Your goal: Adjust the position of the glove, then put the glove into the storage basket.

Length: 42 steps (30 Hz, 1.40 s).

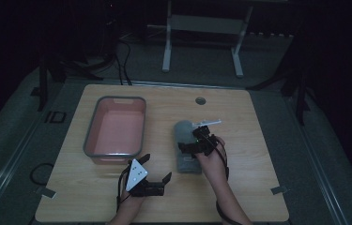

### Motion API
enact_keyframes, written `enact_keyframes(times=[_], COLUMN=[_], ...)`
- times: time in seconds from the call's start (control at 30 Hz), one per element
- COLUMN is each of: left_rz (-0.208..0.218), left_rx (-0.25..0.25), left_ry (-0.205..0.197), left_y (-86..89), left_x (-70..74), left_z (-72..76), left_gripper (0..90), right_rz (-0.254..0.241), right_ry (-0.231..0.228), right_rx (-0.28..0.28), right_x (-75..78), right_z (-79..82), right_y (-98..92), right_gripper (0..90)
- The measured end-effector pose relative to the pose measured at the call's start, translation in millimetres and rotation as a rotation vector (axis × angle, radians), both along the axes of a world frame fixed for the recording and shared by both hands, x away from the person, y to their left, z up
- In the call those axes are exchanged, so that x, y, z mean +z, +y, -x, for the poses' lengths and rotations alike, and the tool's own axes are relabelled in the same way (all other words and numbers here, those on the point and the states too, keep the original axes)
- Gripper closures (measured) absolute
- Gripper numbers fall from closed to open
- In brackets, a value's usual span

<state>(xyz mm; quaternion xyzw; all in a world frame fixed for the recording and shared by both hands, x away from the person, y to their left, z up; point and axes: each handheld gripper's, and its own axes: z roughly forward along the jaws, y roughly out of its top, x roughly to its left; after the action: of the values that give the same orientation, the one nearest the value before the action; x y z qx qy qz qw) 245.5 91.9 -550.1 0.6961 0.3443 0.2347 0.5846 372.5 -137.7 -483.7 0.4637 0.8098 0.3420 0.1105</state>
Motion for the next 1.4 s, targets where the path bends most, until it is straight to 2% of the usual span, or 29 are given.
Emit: enact_keyframes(times=[0.13,0.17,0.27,0.3,0.4,0.53,0.6,0.7,0.77,0.83,0.9,0.97,1.03,1.1,1.17,1.2,1.23,1.3,1.37,1.4], left_rz=[0.002,0.002,0.005,0.003,-0.001,0.052,0.036,-0.027,-0.048,-0.054,-0.058,-0.063,-0.077,-0.078,-0.082,-0.075,-0.074,-0.077,-0.091,-0.099], left_rx=[-0.013,-0.013,0.008,0.015,0.000,-0.068,-0.130,-0.182,-0.195,-0.189,-0.171,-0.155,-0.129,-0.110,-0.060,-0.052,-0.046,-0.040,-0.034,-0.032], left_ry=[0.036,0.036,0.053,0.054,0.086,0.168,0.195,0.185,0.189,0.202,0.220,0.244,0.273,0.311,0.328,0.340,0.347,0.354,0.366,0.376], left_y=[1.1,1.1,2.8,2.5,1.8,-2.8,-10.0,-25.6,-35.5,-42.7,-46.8,-48.6,-49.8,-49.5,-48.7,-47.7,-47.2,-47.4,-49.3,-50.6], left_x=[1.7,1.7,3.8,4.6,9.3,20.8,26.8,35.9,39.6,40.7,40.6,40.2,39.3,37.3,35.5,34.5,33.8,32.6,30.7,29.4], left_z=[-5.9,-5.9,-11.0,-11.9,-18.2,-32.7,-41.2,-50.2,-57.3,-66.4,-75.7,-84.7,-93.0,-100.4,-107.1,-110.8,-114.3,-119.0,-122.0,-123.0], left_gripper=[0.6,0.6,0.6,0.6,0.6,0.6,0.6,0.6,0.6,0.6,0.6,0.6,0.6,0.7,10.5,11.7,11.9,15.1,15.1,15.3], right_rz=[0.007,0.007,-0.015,-0.015,-0.052,-0.088,-0.121,-0.111,-0.090,-0.079,-0.067,-0.103,-0.126,-0.150,-0.157,-0.173,-0.187,-0.166,-0.174,-0.179], right_ry=[-0.072,-0.072,-0.095,-0.095,-0.108,-0.135,-0.147,-0.166,-0.143,-0.142,-0.129,-0.097,-0.103,-0.075,-0.067,-0.062,-0.075,-0.101,-0.103,-0.101], right_rx=[0.087,0.087,0.149,0.149,0.179,0.193,0.210,0.236,0.242,0.243,0.214,0.161,0.110,0.105,0.093,0.097,0.089,0.088,0.088,0.091], right_x=[1.6,1.6,-0.2,-0.2,-3.0,-11.4,-15.7,-20.9,-23.1,-23.9,-23.4,-22.2,-20.0,-19.5,-19.7,-19.8,-19.4,-19.0,-20.7,-22.0], right_z=[-0.9,-0.9,-9.5,-9.5,-17.0,-23.0,-23.0,-21.3,-20.5,-18.8,-17.2,-17.5,-18.8,-21.0,-22.8,-23.5,-23.3,-22.7,-23.9,-24.7], right_y=[-12.0,-12.0,-29.9,-29.9,-41.1,-55.1,-60.4,-67.1,-71.5,-76.1,-81.5,-86.8,-90.1,-89.9,-85.6,-83.0,-80.5,-74.2,-69.5,-68.1], right_gripper=[14.4,14.4,14.5,14.5,14.5,15.4,15.4,15.4,15.4,15.4,13.4,12.9,13.0,11.8,14.3,17.7,24.6,37.2,48.9,50.4])
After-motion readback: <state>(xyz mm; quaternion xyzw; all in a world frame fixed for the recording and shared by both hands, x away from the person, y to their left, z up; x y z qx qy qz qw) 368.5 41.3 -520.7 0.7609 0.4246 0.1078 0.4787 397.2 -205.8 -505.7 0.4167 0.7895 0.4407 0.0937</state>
